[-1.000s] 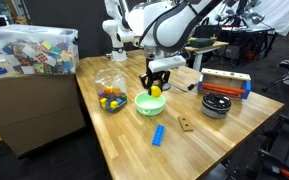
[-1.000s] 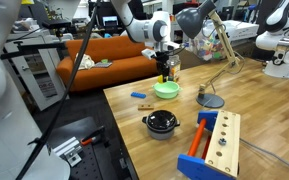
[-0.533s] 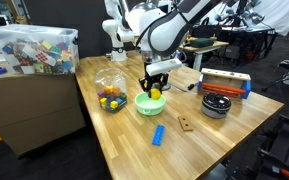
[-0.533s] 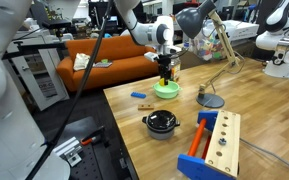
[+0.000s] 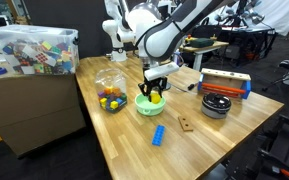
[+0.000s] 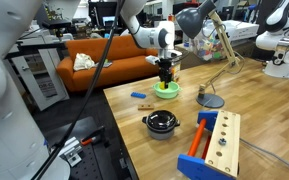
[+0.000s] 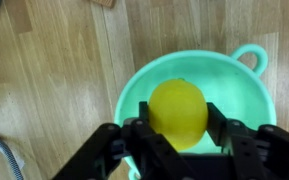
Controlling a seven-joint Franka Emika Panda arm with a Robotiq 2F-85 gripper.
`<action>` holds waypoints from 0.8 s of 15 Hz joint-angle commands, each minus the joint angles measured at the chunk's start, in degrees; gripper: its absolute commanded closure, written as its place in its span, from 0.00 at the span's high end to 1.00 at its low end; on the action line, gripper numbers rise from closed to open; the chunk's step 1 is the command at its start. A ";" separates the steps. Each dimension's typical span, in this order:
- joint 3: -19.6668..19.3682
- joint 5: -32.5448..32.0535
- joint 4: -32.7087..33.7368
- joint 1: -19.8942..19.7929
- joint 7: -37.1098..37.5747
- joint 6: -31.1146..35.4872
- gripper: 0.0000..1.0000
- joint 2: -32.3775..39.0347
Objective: Put the lemon inside the green pot
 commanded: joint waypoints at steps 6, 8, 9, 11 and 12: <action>0.03 1.73 5.84 -1.24 -0.90 -5.51 1.00 1.13; 0.15 1.98 5.22 -1.61 -1.10 -5.09 1.00 0.14; 0.25 2.23 4.35 -1.81 -1.14 -4.68 1.00 -0.60; 0.19 2.60 3.00 -2.05 -1.04 -4.04 1.00 -1.56; -0.22 2.31 2.08 -2.01 -0.60 -3.33 1.00 -2.12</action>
